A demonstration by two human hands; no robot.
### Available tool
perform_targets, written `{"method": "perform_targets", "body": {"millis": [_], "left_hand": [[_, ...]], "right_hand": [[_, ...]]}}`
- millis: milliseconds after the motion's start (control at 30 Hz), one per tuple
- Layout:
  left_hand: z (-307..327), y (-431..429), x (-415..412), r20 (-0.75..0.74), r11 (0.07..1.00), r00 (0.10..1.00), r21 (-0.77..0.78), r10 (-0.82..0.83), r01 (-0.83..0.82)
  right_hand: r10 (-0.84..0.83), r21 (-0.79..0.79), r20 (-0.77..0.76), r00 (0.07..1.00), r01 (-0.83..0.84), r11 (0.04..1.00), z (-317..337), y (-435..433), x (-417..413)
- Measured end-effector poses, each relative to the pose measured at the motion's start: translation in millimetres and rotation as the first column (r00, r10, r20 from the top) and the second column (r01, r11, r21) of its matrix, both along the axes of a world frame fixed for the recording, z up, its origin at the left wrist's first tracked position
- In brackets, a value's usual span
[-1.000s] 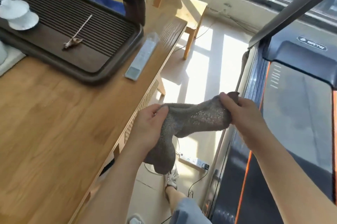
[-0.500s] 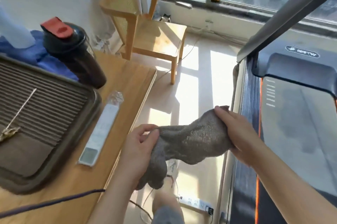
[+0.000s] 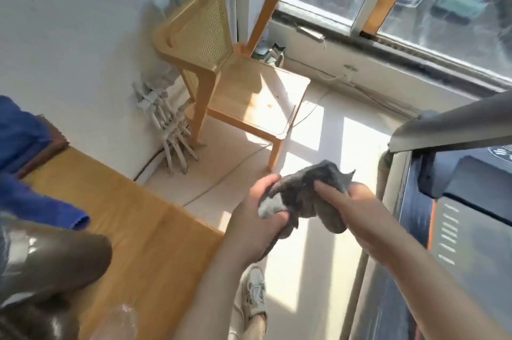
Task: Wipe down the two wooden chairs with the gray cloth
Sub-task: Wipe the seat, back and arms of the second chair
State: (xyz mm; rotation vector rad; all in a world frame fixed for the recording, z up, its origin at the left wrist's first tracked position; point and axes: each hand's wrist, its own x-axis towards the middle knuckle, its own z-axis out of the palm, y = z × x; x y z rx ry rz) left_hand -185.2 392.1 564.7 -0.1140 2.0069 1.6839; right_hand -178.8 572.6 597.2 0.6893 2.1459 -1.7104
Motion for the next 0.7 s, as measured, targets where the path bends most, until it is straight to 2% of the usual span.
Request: {"method": "perform_targets", "body": {"millis": [33,100,200,300,400,467,567,700], "left_hand": [[-5,1,-15,-0.031,0.995,0.999,-0.101,0.020,-0.023],[-13,3,-39,-0.072,0.961,0.983,-0.212,0.167,-0.179],[-8,11,-69,-0.105,0.895,0.917,-0.198,0.386,-0.399],[-2,23,-99,-0.080,0.901,0.921,-0.192,0.381,-0.390],[3,33,-124,-0.068,0.886,0.905,-0.183,0.420,-0.426],[10,37,-141,-0.036,0.867,0.888,-0.201,0.459,-0.456],[16,45,-167,0.015,0.845,0.861,-0.201,0.508,-0.495],[21,65,-217,0.189,0.786,0.763,-0.132,0.618,-0.604]], "right_hand": [[-0.043,-0.009,0.000,0.999,0.043,0.999,-1,7,-17],[-0.065,0.014,0.010,0.998,0.065,0.998,-1,22,-45],[-0.100,0.070,0.030,0.995,0.098,0.993,5,39,-78],[-0.232,0.027,0.020,0.972,0.232,0.972,11,55,-108],[-0.375,-0.183,0.161,0.913,0.401,0.898,15,69,-140],[-0.346,-0.313,0.277,0.896,0.424,0.850,16,75,-163],[-0.282,-0.409,0.388,0.877,0.438,0.801,20,82,-201],[-0.153,-0.547,0.397,0.905,0.367,0.752,19,104,-276]]}}
